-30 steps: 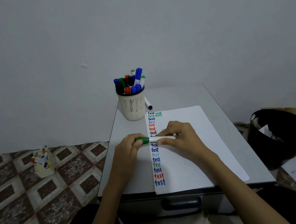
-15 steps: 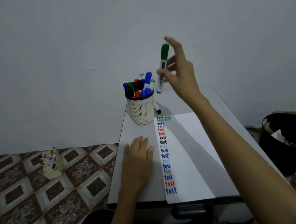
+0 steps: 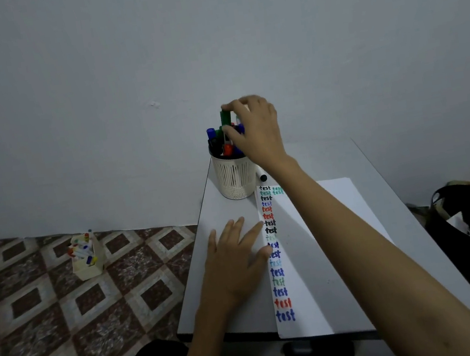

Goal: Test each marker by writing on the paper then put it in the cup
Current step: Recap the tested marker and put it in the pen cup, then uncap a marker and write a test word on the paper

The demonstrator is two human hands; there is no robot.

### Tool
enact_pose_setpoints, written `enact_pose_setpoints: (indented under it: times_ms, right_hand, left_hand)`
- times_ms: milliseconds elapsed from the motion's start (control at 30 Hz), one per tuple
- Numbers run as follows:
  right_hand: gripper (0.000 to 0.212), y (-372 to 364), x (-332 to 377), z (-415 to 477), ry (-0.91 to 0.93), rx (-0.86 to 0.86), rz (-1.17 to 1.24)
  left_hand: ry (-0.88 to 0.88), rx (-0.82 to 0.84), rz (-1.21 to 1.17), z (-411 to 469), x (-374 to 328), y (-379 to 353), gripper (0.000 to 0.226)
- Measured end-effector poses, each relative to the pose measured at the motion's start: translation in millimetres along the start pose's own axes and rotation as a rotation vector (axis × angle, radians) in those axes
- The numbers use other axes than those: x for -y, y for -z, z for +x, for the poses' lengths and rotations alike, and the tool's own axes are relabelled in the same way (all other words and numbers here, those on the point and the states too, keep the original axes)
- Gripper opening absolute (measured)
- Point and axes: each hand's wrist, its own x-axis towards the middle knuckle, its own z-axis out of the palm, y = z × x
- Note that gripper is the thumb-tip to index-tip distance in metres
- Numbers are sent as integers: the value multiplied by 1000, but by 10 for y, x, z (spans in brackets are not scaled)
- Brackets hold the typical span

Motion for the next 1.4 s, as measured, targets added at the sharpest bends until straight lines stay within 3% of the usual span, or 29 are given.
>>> enact_pose_setpoints:
  times_ms: [300,367,467,533,600,667,767,833,1033,1167,1233,1400]
  right_hand:
    - [33,189,-123,148,16,183,38]
    - [37,168,-182,89,-99,84,220]
    - [42,30,-351,-167,-461,-120,333]
    - [38,-152,-530,-372,-586,81,175]
    - [36,-301,-622,-579,-552,381,31]
    - [41,-404,-655,-723,-487,487,-89]
    - [29,-460,-606,-783,-482,390,-222]
    - [22,-455,-564,-788,-543,286,-187]
    - [19,-73,-411,-699,-783,-319,475]
    - [22,289,-335,-748,-815,-508,710]
    - [25,455,-233,-845,-827,-425,813]
    - [26,662,143,-1224,-704,116,949]
  left_hand:
    - [-37,15,13,5,18,-6,67]
    - [-35,14,15,5,16,0,65]
    - [-26,18,24,11,13,4,62]
    - [-22,14,26,10,13,8,64]
    - [-14,28,19,6,11,11,61]
    - [-13,35,13,3,2,24,58]
    - [-13,44,-8,8,-13,49,61]
    - [-11,55,-11,7,-14,52,60]
    - [-24,21,-51,-7,19,33,69]
    - [-4,-44,-171,1,9,35,75]
    - [-1,-105,-246,13,-1,46,76]
    - [-35,-224,-470,-37,-39,106,68]
